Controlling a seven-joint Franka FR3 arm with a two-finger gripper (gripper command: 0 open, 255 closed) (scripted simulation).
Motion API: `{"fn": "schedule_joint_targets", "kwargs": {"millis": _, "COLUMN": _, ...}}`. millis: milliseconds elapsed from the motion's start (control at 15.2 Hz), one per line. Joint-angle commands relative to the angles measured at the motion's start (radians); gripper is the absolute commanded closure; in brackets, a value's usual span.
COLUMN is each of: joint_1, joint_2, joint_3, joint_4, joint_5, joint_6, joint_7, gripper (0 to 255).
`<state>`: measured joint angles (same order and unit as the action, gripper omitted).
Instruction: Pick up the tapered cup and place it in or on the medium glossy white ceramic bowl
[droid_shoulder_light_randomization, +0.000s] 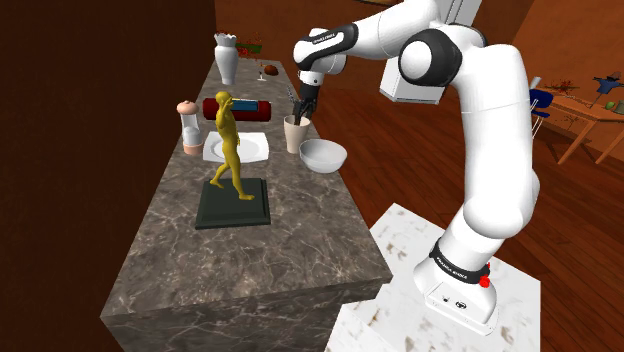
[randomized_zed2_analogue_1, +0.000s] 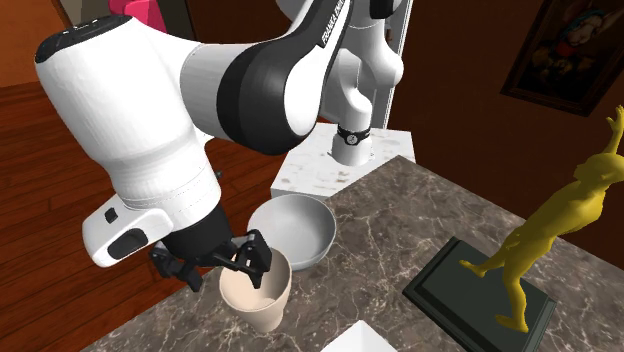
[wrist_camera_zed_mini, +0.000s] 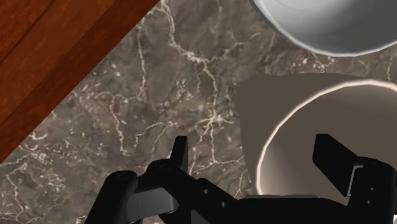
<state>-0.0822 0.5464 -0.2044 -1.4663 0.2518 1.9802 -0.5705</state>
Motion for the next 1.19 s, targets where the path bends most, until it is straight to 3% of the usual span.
{"fn": "schedule_joint_targets", "kwargs": {"millis": 0, "joint_1": 0.0, "joint_2": 0.0, "joint_3": 0.0, "joint_4": -0.001, "joint_5": 0.0, "joint_6": 0.001, "joint_7": 0.0, "gripper": 0}}
{"fn": "schedule_joint_targets", "kwargs": {"millis": 132, "joint_1": 0.0, "joint_2": 0.0, "joint_3": 0.0, "joint_4": 0.0, "joint_5": 0.0, "joint_6": 0.001, "joint_7": 0.0, "gripper": 0}}
{"fn": "schedule_joint_targets", "kwargs": {"millis": 198, "joint_1": 0.0, "joint_2": 0.0, "joint_3": 0.0, "joint_4": 0.0, "joint_5": 0.0, "joint_6": 0.001, "joint_7": 0.0, "gripper": 255}}
{"fn": "schedule_joint_targets", "kwargs": {"millis": 792, "joint_1": 0.0, "joint_2": 0.0, "joint_3": 0.0, "joint_4": -0.001, "joint_5": 0.0, "joint_6": 0.001, "joint_7": 0.0, "gripper": 255}}
{"fn": "schedule_joint_targets", "kwargs": {"millis": 1122, "joint_1": -0.001, "joint_2": -0.019, "joint_3": -0.004, "joint_4": 0.037, "joint_5": -0.007, "joint_6": -0.055, "joint_7": 0.01, "gripper": 255}}
